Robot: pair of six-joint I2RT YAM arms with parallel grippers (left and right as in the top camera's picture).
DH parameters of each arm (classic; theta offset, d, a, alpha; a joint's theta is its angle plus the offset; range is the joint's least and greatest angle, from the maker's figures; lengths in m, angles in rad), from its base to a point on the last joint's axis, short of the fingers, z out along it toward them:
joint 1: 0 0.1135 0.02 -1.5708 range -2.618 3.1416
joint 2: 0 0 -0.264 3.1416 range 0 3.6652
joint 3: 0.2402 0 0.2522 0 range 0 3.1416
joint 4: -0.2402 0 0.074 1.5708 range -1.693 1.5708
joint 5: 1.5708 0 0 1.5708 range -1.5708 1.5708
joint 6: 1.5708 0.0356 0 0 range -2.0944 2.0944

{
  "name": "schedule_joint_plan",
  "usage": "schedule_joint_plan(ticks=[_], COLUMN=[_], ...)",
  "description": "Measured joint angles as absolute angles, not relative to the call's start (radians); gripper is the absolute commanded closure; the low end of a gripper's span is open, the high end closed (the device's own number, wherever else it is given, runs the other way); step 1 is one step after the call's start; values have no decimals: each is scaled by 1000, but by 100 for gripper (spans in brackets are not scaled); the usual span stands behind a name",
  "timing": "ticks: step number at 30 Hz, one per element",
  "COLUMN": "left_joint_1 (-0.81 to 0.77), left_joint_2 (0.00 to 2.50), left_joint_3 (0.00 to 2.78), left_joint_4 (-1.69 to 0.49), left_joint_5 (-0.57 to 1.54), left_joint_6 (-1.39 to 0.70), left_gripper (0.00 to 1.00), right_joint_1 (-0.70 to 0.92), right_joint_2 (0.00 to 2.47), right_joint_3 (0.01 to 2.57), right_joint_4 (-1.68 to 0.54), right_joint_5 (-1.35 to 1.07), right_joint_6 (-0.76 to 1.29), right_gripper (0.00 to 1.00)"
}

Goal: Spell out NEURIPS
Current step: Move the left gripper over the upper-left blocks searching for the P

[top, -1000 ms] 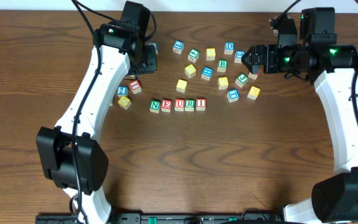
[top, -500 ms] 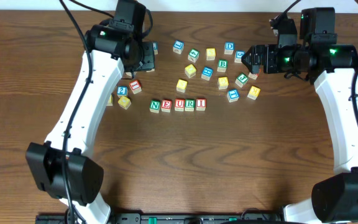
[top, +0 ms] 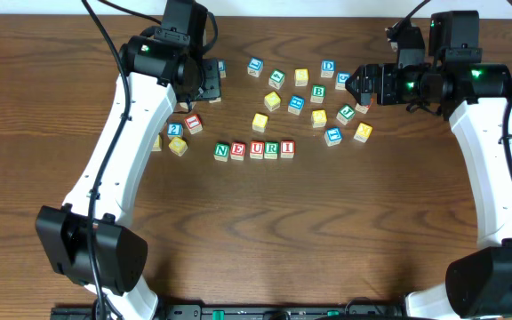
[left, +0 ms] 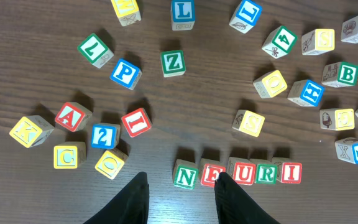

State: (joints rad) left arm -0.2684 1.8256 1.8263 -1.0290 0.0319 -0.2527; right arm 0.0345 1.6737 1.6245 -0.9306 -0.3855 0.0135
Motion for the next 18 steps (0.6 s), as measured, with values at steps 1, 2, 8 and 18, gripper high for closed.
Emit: schedule_joint_plan(ticks=[1, 2, 8, 18], left_joint_1=[-268, -268, -273, -290], left_joint_2=[1826, 1826, 1826, 1826], left_joint_3=[1826, 1826, 1826, 1826], left_joint_4=[-1029, -1029, -1029, -1023], left_joint_5=[32, 32, 32, 32], left_joint_6=[-253, -253, -253, -253], left_gripper=[66, 66, 66, 66], right_joint_1=[35, 35, 35, 35], right_joint_2=[1674, 1674, 1674, 1674], right_joint_3=[1625, 1625, 1625, 1625], right_joint_4=[-931, -931, -931, -931], right_joint_5=[-385, -385, -385, -385], right_joint_6=[14, 14, 14, 14], right_gripper=[1, 1, 1, 1])
